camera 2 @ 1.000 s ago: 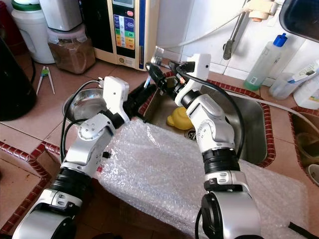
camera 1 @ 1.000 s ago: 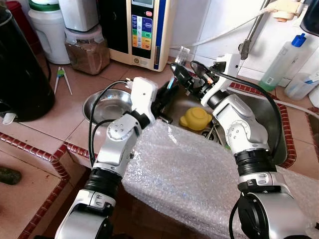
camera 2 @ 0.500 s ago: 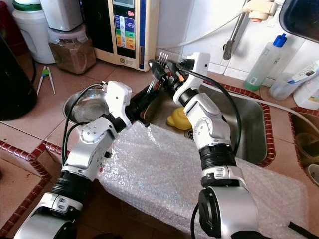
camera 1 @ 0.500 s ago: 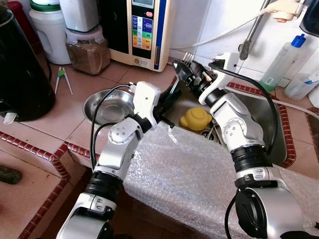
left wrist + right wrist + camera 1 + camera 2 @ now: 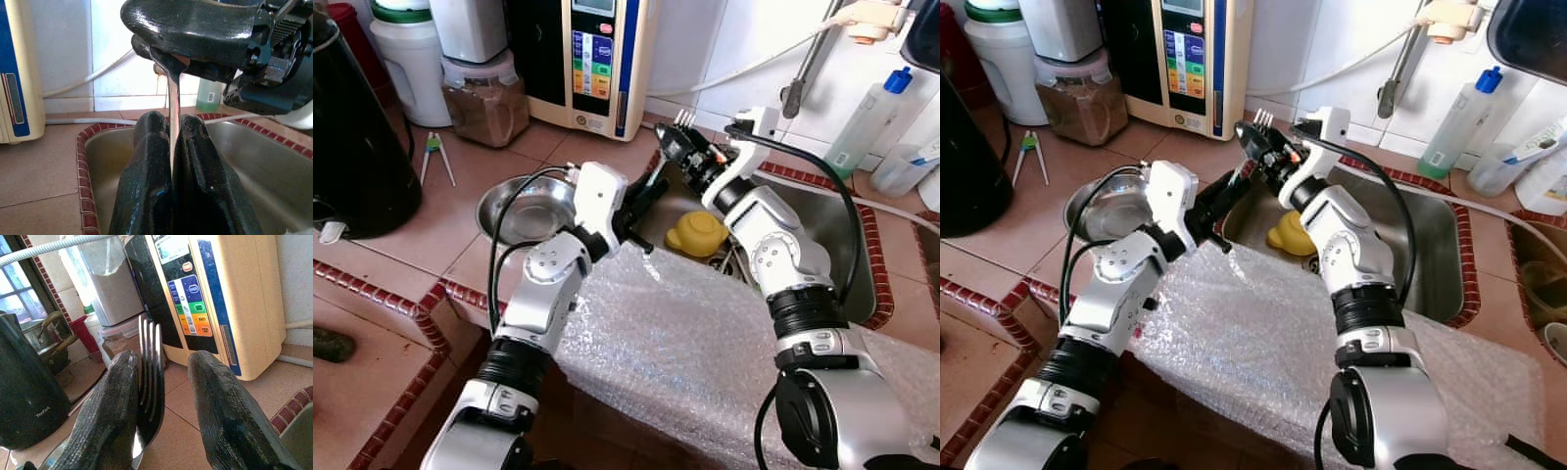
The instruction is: Kitchen organization
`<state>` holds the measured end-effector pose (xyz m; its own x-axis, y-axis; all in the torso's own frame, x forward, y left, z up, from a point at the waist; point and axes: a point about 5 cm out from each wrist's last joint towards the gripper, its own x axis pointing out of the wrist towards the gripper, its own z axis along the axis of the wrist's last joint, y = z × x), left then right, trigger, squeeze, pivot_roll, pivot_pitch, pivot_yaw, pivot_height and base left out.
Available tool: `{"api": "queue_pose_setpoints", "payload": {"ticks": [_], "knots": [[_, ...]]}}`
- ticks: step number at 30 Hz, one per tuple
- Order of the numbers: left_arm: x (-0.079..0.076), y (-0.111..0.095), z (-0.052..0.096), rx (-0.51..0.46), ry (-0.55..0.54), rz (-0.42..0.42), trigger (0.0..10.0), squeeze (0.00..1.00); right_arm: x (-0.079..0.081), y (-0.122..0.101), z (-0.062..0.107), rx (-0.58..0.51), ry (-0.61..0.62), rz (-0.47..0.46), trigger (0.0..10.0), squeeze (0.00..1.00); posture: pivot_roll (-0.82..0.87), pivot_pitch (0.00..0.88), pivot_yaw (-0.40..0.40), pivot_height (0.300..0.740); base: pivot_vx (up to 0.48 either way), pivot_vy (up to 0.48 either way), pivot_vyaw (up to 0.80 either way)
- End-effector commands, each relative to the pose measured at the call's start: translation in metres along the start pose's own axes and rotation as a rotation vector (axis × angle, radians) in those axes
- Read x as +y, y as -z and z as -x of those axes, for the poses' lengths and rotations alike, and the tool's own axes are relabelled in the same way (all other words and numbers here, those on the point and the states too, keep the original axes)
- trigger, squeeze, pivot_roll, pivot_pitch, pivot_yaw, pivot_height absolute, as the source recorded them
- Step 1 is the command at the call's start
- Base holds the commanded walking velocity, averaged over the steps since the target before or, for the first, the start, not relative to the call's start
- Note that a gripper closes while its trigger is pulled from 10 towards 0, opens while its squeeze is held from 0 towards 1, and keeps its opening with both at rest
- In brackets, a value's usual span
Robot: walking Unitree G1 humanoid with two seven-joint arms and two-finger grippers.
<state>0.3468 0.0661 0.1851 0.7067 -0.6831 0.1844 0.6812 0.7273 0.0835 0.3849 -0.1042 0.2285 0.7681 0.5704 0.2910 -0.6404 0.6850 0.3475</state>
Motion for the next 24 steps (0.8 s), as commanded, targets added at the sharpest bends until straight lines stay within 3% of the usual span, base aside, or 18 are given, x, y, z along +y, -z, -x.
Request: {"api": "queue_pose_setpoints", "payload": {"ticks": [1, 7, 8, 10, 11, 12, 13, 14, 15, 16, 21, 24], "knots": [[0.009, -0.005, 0.001, -0.007, -0.022, -0.015, 0.0, 0.0, -0.012, -0.001, 0.008, -0.003, 0.055, -0.012, 0.0, 0.0, 0.0, 0.0, -0.074, 0.74, 0.0, 0.0, 0.0], [0.014, -0.006, 0.002, -0.002, -0.037, -0.027, 0.0, 0.0, -0.012, -0.002, 0.007, -0.006, 0.061, 0.003, 0.0, 0.0, 0.0, 0.0, -0.073, 0.74, 0.0, 0.0, 0.0], [0.015, -0.006, 0.003, 0.001, -0.042, -0.025, 0.0, 0.0, -0.01, -0.001, 0.007, 0.007, 0.057, 0.07, 0.0, 0.0, 0.0, 0.0, -0.073, 0.74, 0.0, 0.0, 0.0], [0.016, -0.005, 0.004, 0.005, -0.043, -0.022, 0.0, 0.0, -0.007, -0.001, 0.005, 0.012, 0.047, 0.103, 0.0, 0.0, 0.0, 0.001, -0.071, 0.74, 0.0, 0.0, 0.0], [0.015, -0.004, 0.004, 0.008, -0.04, -0.019, 0.0, 0.19, -0.006, -0.001, 0.005, 0.01, 0.045, 0.104, 0.0, 0.0, 0.0, 0.002, -0.07, 0.74, 0.0, 0.0, 0.0], [0.015, -0.003, 0.005, 0.011, -0.037, -0.018, 0.6, 1.0, -0.006, 0.0, 0.005, 0.01, 0.047, 0.105, 0.0, 0.0, 0.0, 0.003, -0.069, 0.74, 0.0, 0.0, 0.0], [0.014, -0.003, 0.005, 0.013, -0.034, -0.017, 0.6, 1.0, -0.006, 0.0, 0.005, 0.009, 0.049, 0.106, 0.0, 0.0, 0.0, 0.003, -0.069, 0.74, 0.0, 0.0, 0.0], [0.014, -0.001, 0.005, 0.02, -0.038, 0.008, 7.5, 1.0, -0.007, 0.001, 0.005, 0.011, 0.056, 0.107, 0.0, 0.0, 0.0, 0.003, -0.069, 0.74, 0.0, 0.0, 0.0], [0.014, -0.001, 0.005, 0.021, -0.038, 0.019, 9.6, 1.0, -0.007, 0.001, 0.005, 0.011, 0.061, 0.107, 0.0, 0.0, 0.01, 0.006, -0.068, 0.74, 0.0, 0.0, 0.0], [0.014, 0.0, 0.005, 0.021, -0.039, 0.02, 10.0, 1.0, -0.008, 0.001, 0.006, 0.011, 0.066, 0.106, 0.0, 0.0, 0.01, 0.006, -0.068, 0.74, 0.0, 0.0, 0.0], [0.016, 0.0, 0.006, 0.023, -0.046, 0.012, 10.0, 1.0, -0.013, -0.001, 0.007, -0.001, 0.115, 0.124, 0.0, 0.0, 0.0, 0.009, -0.068, 0.74, 0.0, 0.0, 0.0], [0.016, 0.001, 0.006, 0.036, -0.031, 0.016, 10.0, 1.0, -0.02, -0.01, 0.008, -0.029, 0.191, 0.199, 0.0, 0.0, 0.0, 0.01, -0.068, 0.74, 0.0, 0.0, 0.0]]}}
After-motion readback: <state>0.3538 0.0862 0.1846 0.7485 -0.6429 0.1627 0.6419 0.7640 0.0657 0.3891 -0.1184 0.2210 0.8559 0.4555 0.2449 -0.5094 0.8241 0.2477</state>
